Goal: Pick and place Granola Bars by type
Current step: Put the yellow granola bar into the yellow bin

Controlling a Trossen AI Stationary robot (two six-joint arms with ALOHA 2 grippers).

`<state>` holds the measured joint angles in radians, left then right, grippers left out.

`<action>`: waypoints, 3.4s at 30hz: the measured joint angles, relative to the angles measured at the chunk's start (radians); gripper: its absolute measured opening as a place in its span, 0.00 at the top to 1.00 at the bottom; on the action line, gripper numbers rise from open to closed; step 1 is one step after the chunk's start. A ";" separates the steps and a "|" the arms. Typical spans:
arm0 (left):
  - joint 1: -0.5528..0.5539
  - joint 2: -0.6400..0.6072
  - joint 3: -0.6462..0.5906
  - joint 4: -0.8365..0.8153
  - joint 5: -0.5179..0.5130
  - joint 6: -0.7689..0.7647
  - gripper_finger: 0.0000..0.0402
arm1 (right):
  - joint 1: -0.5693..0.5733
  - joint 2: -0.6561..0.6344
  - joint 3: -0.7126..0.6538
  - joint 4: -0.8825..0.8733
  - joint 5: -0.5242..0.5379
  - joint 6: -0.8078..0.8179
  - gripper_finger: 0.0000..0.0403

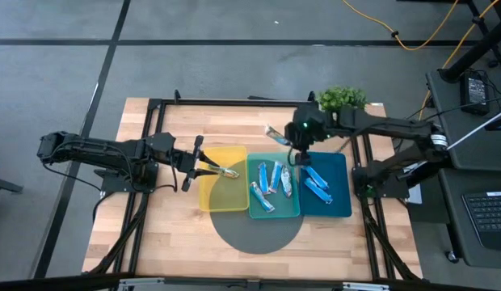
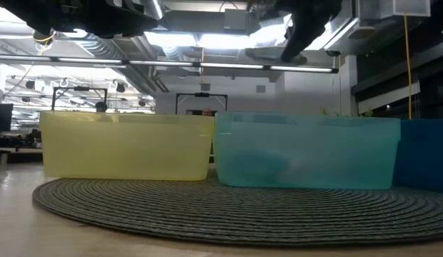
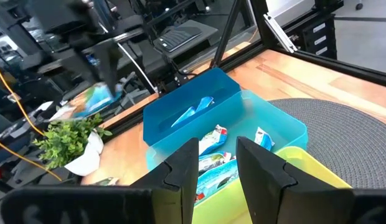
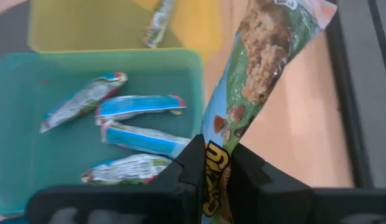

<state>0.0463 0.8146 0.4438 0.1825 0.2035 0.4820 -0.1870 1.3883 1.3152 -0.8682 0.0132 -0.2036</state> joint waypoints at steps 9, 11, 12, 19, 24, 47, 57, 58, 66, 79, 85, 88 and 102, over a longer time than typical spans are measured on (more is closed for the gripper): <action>0.000 0.000 0.000 0.000 0.000 0.000 0.75 | 0.162 -0.133 -0.302 0.345 0.012 0.104 0.87; 0.000 0.000 0.000 0.000 0.000 0.000 0.75 | 0.182 -0.143 -0.346 0.419 0.012 0.114 0.87; 0.000 0.000 0.000 0.002 -0.001 0.001 0.75 | 0.189 -0.145 -0.358 0.441 0.012 0.115 0.87; 0.000 0.000 0.000 0.039 -0.003 0.002 0.75 | 0.217 -0.145 -0.368 0.459 0.012 0.117 0.87; 0.000 0.017 0.000 0.053 0.015 0.010 0.75 | 0.230 -0.145 -0.364 0.515 0.011 0.076 0.87; 0.000 0.308 0.001 0.566 0.079 0.087 0.57 | 0.230 -0.007 -0.362 0.897 -0.206 -0.171 0.87; 0.000 0.307 0.002 0.616 0.061 0.054 0.34 | 0.229 0.047 -0.362 0.992 -0.245 -0.198 0.87; 0.000 0.307 0.002 0.621 0.061 0.053 0.33 | 0.229 0.047 -0.362 0.997 -0.257 -0.199 0.87; 0.000 0.320 0.037 0.637 0.061 0.012 0.33 | 0.229 0.062 -0.361 1.060 -0.280 -0.248 0.87; -0.046 0.478 0.169 0.632 0.059 0.025 0.32 | 0.191 0.097 -0.361 1.095 -0.330 -0.254 0.87; -0.059 0.514 0.198 0.629 0.059 0.027 0.36 | 0.191 0.097 -0.361 1.096 -0.330 -0.254 0.87; -0.059 0.514 0.199 0.629 0.059 0.027 0.40 | 0.191 0.097 -0.361 1.092 -0.330 -0.254 0.87; -0.059 0.514 0.199 0.619 0.037 0.054 0.86 | 0.191 0.097 -0.361 1.090 -0.323 -0.251 0.87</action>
<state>-0.0124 1.3289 0.6426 0.8011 0.2407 0.5355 0.0036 1.4853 0.9539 0.2221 -0.3094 -0.4545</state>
